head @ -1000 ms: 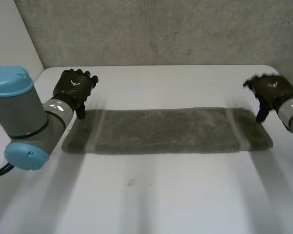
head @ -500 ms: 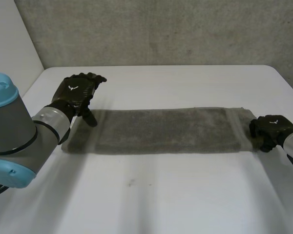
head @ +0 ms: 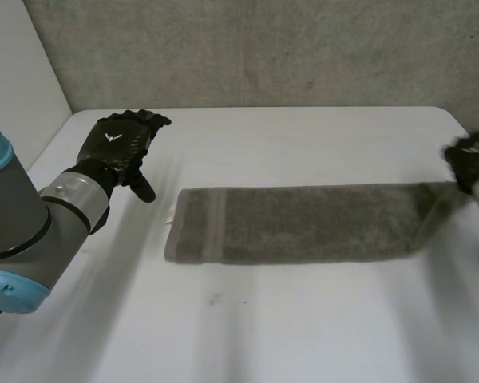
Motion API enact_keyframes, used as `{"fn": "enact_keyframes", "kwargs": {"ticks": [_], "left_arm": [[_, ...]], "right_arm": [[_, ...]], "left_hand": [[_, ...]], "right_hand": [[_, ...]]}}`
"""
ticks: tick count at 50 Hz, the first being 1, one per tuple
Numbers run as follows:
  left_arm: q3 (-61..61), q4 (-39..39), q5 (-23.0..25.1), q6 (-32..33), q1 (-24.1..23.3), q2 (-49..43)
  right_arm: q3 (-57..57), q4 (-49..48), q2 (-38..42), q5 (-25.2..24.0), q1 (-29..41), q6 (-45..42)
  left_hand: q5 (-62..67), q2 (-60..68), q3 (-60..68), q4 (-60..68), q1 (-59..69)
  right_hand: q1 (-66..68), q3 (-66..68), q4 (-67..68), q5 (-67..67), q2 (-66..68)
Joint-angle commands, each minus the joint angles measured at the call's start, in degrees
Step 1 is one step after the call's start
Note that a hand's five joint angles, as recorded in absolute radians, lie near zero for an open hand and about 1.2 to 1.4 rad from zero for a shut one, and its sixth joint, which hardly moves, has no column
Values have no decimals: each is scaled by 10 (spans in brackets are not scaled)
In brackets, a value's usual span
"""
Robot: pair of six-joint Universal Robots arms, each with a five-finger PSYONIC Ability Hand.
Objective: Fold the towel.
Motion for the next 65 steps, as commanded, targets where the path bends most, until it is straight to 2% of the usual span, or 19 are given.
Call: {"fn": "enact_keyframes", "kwargs": {"ticks": [1,5,7,12,17,19,21,22,23,26,29,31,37,43,52,60,62,63,65], "left_arm": [[-4,0,-3,0,1,0],[-11,1,-2,0,3,1],[-15,1,-3,0,4,1],[-16,1,-3,0,7,1],[-15,1,-4,0,8,-2],[-13,2,-4,1,6,-4],[-8,8,-4,3,3,-9],[-4,11,-4,3,1,-10],[-1,16,-4,4,0,-14],[16,25,-7,3,-6,-27],[27,26,-8,3,-14,-34],[49,24,-11,4,-45,-55],[89,25,-23,21,-107,-123],[135,25,-67,93,-153,-205],[169,40,-67,110,-179,-245],[249,41,-84,115,-181,-310],[268,40,-122,116,-172,-323],[268,40,-122,116,-172,-323],[268,42,-159,117,-160,-321]], "right_arm": [[-38,-56,9,-83,189,55],[-45,-89,41,-140,256,61],[-60,-117,82,-186,330,60],[-86,-117,154,-220,396,61],[-107,-117,210,-216,430,56],[-113,-117,212,-210,431,59],[-111,-112,196,-174,428,68],[-107,-107,175,-140,428,77],[-103,-100,152,-101,424,97],[-79,-74,104,-47,384,160],[-60,-59,79,-43,362,200],[-23,-32,31,-57,323,277],[47,8,-7,-99,236,359],[97,19,-6,-111,179,351],[124,8,5,-114,162,307],[137,-38,12,-111,167,303],[141,-44,12,-111,169,302],[141,-44,12,-111,169,302],[142,-46,11,-110,169,301]], "left_hand": [[8,10,9,10,9],[10,12,11,11,11],[8,10,9,10,9],[8,10,9,10,9],[8,10,9,10,9],[8,10,9,10,9],[11,13,12,13,12],[16,18,17,18,17],[18,20,19,20,19],[22,23,22,23,22],[25,27,26,26,26],[28,30,29,30,29],[30,32,31,32,31],[28,30,29,30,29],[32,33,32,33,32],[38,40,39,40,39],[40,42,41,42,41],[40,42,41,42,41],[38,40,39,40,39]], "right_hand": [[250,127,118,141,130],[250,127,118,141,130],[250,127,118,141,130],[250,127,118,141,130],[250,127,118,141,130],[180,57,48,71,60],[-439,-562,-571,-548,-559],[-450,-573,-582,-559,-570],[-450,-573,-582,-559,-570],[-450,-573,-582,-559,-570],[-450,-573,-582,-559,-570],[-450,-573,-582,-559,-570],[-450,-573,-582,-559,-570],[-412,-535,-545,-521,-532],[-407,-530,-539,-516,-527],[-215,-338,-348,-324,-335],[-55,-178,-187,-163,-174],[-54,-177,-186,-162,-174],[162,39,30,53,42]]}}
